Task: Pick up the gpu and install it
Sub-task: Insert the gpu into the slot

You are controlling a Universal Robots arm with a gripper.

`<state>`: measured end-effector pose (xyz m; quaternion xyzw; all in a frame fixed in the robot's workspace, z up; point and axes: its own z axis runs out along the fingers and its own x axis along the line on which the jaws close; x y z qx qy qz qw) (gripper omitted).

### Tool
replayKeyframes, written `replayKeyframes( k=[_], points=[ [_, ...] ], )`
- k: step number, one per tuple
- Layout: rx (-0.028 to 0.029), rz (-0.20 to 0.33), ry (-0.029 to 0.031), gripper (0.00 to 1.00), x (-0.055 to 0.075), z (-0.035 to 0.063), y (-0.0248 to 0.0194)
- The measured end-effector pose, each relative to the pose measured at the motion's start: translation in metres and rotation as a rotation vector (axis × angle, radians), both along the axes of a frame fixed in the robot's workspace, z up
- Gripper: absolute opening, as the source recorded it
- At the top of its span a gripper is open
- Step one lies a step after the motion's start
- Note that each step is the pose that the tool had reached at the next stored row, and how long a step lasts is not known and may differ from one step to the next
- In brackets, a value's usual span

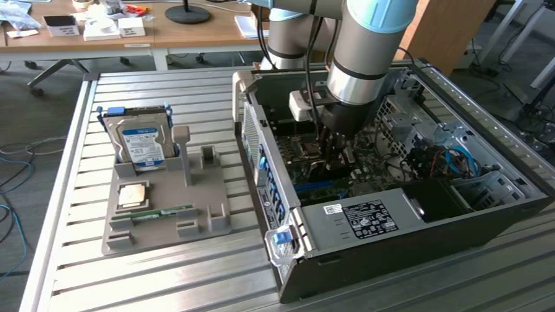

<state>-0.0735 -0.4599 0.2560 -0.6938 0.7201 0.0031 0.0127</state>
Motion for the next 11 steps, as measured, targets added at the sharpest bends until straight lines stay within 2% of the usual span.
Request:
replayKeyframes(
  k=[8,11],
  points=[
    [-0.0004,0.0,0.0,0.27,-0.0009,0.0,-0.0006],
    [-0.0034,0.0,0.0001,0.27,-0.0012,0.0001,-0.0007]
  ],
)
